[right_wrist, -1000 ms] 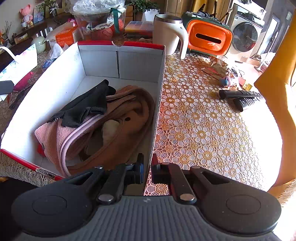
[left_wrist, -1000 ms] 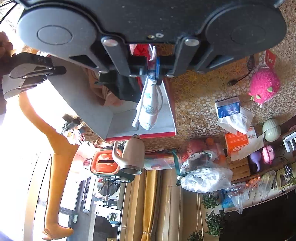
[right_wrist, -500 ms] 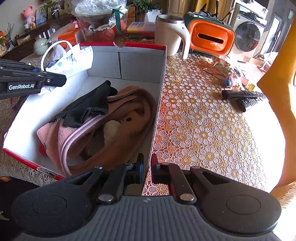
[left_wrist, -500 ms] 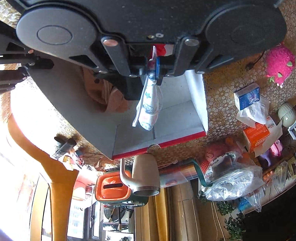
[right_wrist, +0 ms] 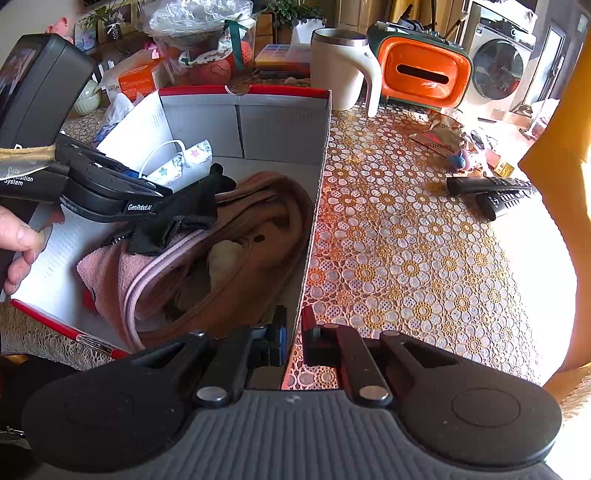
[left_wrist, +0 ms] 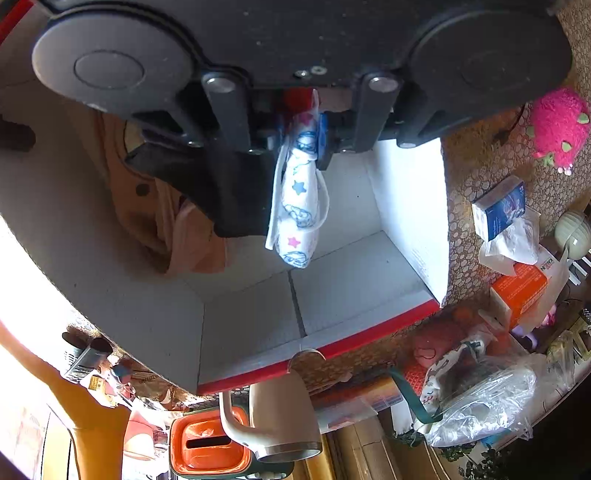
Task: Organize objects
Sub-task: 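Carry the face mask with the left gripper into the shoebox, then lower the face mask into the shoebox and open the left gripper, then move the left gripper to the pink fluffy toy on the table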
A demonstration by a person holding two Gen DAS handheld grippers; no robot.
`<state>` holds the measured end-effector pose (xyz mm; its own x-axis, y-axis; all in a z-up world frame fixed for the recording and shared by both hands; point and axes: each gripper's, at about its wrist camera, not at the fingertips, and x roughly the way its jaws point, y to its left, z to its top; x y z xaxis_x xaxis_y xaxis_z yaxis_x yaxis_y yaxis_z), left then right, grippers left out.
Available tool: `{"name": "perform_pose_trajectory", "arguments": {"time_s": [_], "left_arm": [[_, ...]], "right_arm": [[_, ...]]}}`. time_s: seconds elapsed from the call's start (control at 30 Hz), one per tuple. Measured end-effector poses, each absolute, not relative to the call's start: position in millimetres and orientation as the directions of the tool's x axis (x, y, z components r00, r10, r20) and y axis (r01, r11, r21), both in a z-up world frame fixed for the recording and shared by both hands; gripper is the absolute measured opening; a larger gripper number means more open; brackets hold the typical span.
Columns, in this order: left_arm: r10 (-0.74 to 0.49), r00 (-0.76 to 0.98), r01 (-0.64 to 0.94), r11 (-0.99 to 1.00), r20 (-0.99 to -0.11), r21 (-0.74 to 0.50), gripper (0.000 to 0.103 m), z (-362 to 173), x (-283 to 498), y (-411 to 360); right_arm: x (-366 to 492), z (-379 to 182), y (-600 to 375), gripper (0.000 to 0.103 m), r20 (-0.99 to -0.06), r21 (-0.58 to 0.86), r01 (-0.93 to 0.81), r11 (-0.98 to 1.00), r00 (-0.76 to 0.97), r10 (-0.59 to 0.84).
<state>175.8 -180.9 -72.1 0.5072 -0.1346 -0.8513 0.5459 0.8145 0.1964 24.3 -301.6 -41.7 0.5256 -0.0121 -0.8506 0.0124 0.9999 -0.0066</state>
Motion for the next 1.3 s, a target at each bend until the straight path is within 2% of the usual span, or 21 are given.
{"name": "perform_pose_trajectory", "arguments": {"time_s": [0.33,0.37,0.47,0.73,0.93,1.13,1.3], "left_arm": [[-0.166,0.507,0.57,0.8,-0.846,0.185,0.027,-65.9,167.0,-179.5],[-0.175,0.509,0.575,0.797,-0.843,0.182,0.032,-63.8,164.6,-179.4],[-0.178,0.547,0.567,0.798,-0.818,0.205,0.064,-56.0,157.9,-177.9],[-0.252,0.538,0.574,0.808,-0.805,0.131,0.065,-38.9,150.1,-164.2],[-0.298,0.535,0.579,0.811,-0.791,0.086,0.071,-26.3,140.3,-148.9],[-0.332,0.544,0.573,0.818,-0.77,0.053,0.08,-12.6,129.4,-129.2],[-0.351,0.561,0.555,0.831,-0.75,0.026,0.091,-3.0,122.0,-107.1]], "right_arm": [[24.7,-41.8,-301.7,0.007,-0.851,-0.006,0.015,1.0,0.525,-0.013],[24.6,-41.8,-301.6,0.007,-0.851,-0.006,0.014,1.0,0.525,-0.013],[24.8,-41.7,-301.5,0.007,-0.851,-0.008,0.015,1.0,0.525,-0.015],[24.7,-41.9,-301.7,0.007,-0.852,-0.013,0.018,1.0,0.523,-0.02],[24.9,-41.9,-299.9,0.007,-0.853,-0.021,0.018,1.0,0.521,-0.027],[25.9,-40.9,-297.4,0.007,-0.856,-0.036,0.016,0.999,0.516,-0.039],[25.9,-39.4,-294.7,0.007,-0.858,-0.05,0.015,0.999,0.512,-0.051]]}}
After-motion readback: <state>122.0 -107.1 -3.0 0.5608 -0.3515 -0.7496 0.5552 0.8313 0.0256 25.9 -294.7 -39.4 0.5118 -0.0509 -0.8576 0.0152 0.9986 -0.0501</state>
